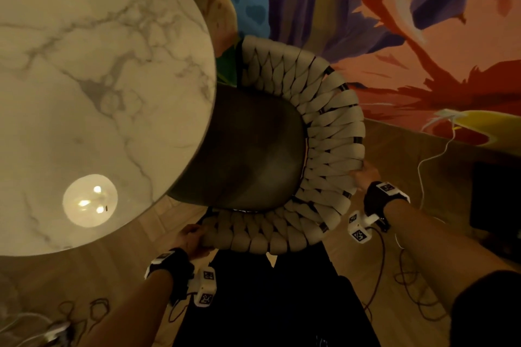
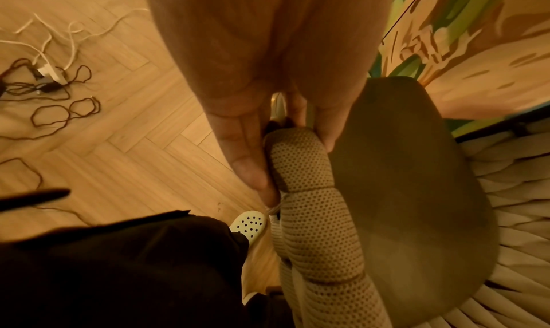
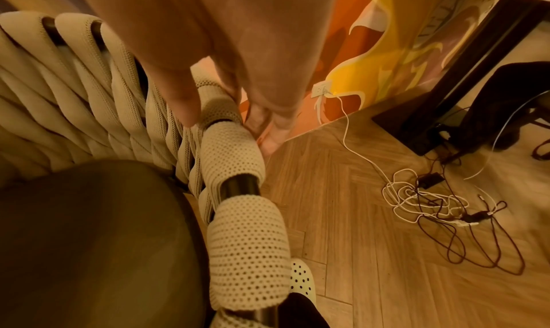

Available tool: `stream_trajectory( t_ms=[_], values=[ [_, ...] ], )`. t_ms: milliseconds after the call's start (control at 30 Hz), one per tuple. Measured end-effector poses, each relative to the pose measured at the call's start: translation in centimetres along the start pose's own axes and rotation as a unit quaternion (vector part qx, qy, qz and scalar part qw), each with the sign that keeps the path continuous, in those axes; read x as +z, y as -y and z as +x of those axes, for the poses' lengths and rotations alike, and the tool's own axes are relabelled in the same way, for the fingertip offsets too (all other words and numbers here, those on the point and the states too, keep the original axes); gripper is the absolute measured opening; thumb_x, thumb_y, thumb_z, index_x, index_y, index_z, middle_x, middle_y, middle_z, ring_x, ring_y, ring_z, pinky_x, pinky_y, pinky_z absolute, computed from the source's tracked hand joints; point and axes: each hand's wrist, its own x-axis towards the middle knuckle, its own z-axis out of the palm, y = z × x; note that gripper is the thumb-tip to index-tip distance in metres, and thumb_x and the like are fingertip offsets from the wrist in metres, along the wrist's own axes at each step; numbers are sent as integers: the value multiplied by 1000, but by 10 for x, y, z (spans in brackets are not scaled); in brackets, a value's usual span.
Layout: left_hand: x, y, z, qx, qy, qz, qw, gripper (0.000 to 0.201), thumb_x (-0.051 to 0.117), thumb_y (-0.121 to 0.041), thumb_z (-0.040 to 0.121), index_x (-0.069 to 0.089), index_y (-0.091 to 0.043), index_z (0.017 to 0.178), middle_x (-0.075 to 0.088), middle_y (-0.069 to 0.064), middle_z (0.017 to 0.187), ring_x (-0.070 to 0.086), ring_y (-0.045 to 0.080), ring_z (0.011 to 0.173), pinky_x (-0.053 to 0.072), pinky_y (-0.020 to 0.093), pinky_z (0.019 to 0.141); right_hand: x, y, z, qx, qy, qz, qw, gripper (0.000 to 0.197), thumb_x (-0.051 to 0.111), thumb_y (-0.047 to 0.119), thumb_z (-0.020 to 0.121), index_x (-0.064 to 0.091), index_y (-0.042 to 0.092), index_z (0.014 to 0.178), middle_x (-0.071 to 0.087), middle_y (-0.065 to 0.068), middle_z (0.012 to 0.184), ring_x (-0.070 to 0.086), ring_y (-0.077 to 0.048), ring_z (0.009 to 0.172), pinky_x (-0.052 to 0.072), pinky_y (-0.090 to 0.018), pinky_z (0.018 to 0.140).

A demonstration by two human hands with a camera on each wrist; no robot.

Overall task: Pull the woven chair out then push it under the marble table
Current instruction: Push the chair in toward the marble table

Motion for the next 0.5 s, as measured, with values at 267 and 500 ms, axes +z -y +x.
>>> stream_trajectory(
  t_ms=[267, 500],
  values=[
    [1, -2, -2, -9, 1, -12, 1000, 17, 59, -14, 92, 53, -11, 107, 53, 26, 117, 59, 40, 78, 55, 36, 47, -3, 2, -9, -13, 14, -16, 1000, 64, 59, 21, 89, 35, 15, 148, 46, -16, 149, 50, -40, 128, 45, -53, 105],
    [1, -3, 8, -37, 4, -66, 997, 22, 60, -5, 88, 53, -9, 109, 51, 25, 114, 56, 39, 78, 51, 42, 57, 0, 5, -1, 30, -22, 68, 997, 59, 65, 20, 87, 46, 13, 143, 55, -16, 141, 58, -39, 121, 48, -55, 102]
  ],
)
